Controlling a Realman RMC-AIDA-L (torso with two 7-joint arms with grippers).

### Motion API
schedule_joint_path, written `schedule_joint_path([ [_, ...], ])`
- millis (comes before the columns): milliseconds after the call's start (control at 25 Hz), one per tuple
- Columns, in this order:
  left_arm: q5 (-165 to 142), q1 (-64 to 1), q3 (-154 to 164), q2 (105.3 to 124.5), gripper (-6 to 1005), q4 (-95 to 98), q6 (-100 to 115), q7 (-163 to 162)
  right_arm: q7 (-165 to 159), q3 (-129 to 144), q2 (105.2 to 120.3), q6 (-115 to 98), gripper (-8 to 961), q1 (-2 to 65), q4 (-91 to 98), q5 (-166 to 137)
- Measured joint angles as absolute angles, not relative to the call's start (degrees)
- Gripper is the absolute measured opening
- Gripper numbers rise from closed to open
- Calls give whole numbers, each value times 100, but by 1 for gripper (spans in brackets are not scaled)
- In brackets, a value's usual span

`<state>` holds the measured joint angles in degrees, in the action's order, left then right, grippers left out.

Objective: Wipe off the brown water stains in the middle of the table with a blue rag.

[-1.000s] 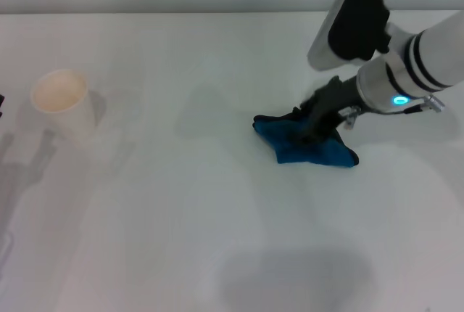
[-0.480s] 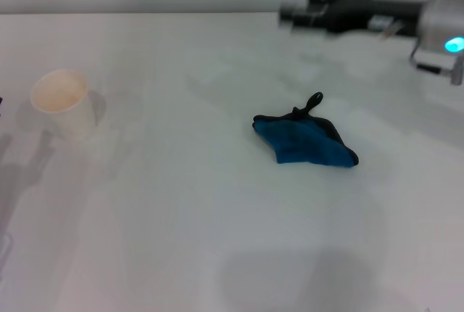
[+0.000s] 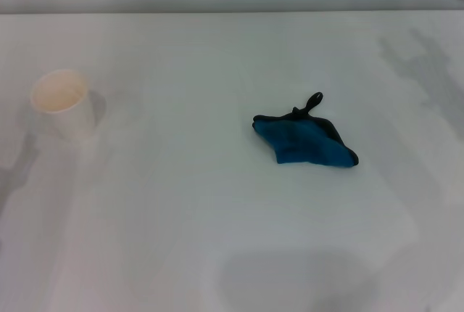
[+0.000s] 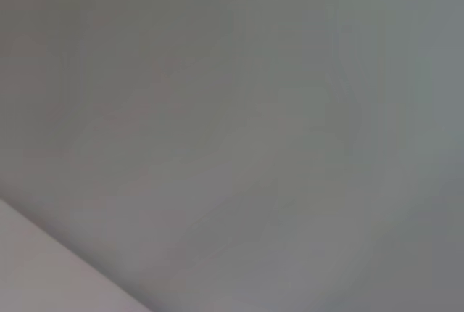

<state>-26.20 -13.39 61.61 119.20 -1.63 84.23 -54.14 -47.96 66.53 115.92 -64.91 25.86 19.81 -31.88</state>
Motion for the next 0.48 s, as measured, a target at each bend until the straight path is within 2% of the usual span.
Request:
schedule_joint_path([
  [80, -2578, -1334, 6161, 11919, 887, -165, 8396, -5414, -3148, 6679, 11616, -6464, 836, 2667, 1333, -2663],
  [200, -2518, -1329, 6161, 11919, 887, -172, 8303, -5414, -2488, 6676, 11618, -6454, 836, 2769, 901, -2313],
  [480, -2415, -1335, 6161, 11920, 887, -176, 8218, -5414, -2369, 6650, 11619, -6447, 836, 2724, 616, -1972],
])
